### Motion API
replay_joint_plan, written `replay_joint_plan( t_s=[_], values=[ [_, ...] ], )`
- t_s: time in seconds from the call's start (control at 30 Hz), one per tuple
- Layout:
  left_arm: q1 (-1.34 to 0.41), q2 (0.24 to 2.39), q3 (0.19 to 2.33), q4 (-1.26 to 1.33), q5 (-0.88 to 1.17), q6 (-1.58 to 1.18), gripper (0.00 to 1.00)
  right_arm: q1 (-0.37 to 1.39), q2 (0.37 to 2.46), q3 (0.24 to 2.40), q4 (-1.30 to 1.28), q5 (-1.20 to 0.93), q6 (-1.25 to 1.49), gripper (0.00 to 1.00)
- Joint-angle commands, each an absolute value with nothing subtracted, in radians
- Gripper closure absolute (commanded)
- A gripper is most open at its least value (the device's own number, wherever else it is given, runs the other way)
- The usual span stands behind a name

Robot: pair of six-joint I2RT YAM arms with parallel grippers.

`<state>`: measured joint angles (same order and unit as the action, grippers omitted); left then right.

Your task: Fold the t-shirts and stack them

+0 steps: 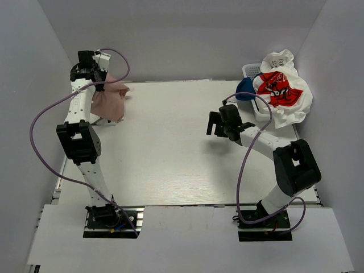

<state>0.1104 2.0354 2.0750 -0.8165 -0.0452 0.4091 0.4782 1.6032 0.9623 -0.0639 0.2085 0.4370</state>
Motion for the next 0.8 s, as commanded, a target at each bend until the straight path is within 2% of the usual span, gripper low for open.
replay_joint_plan(
  t_s=[0.0, 0.2, 0.37, 0.4, 0.43, 0.5, 0.53, 0.77],
  values=[
    [0.147, 2.098, 2.128, -0.805, -0.011, 0.426, 1.00, 0.479, 1.623, 1.017, -0.089, 0.242, 0.431, 0.10],
    [0.193, 2.261, 2.210, -0.686, -0.141, 0.407, 1.00, 0.483, 1.640, 1.003, -0.051, 0.244, 0.416, 0.10],
    [0.227, 2.296, 2.237, -0.640, -0.129, 0.394, 0.97, 0.483, 1.674, 1.014, -0.047, 0.244, 0.410, 0.10],
    [0.227, 2.296, 2.237, -0.615, -0.129, 0.403, 0.90, 0.488, 1.677, 1.017, -0.048, 0.244, 0.410, 0.10],
    [0.227, 2.296, 2.212, -0.594, -0.168, 0.394, 0.61, 0.483, 1.684, 1.026, -0.054, 0.244, 0.407, 0.10],
    [0.227, 2.296, 2.201, -0.551, -0.244, 0.364, 0.31, 0.485, 1.692, 1.028, -0.052, 0.247, 0.403, 0.10],
    [0.238, 2.286, 2.175, -0.507, -0.273, 0.329, 0.01, 0.485, 1.692, 1.031, -0.054, 0.248, 0.403, 0.10],
    [0.215, 2.231, 2.232, -0.572, -0.299, 0.178, 0.00, 0.488, 1.652, 1.019, -0.040, 0.224, 0.405, 0.10]
  ],
)
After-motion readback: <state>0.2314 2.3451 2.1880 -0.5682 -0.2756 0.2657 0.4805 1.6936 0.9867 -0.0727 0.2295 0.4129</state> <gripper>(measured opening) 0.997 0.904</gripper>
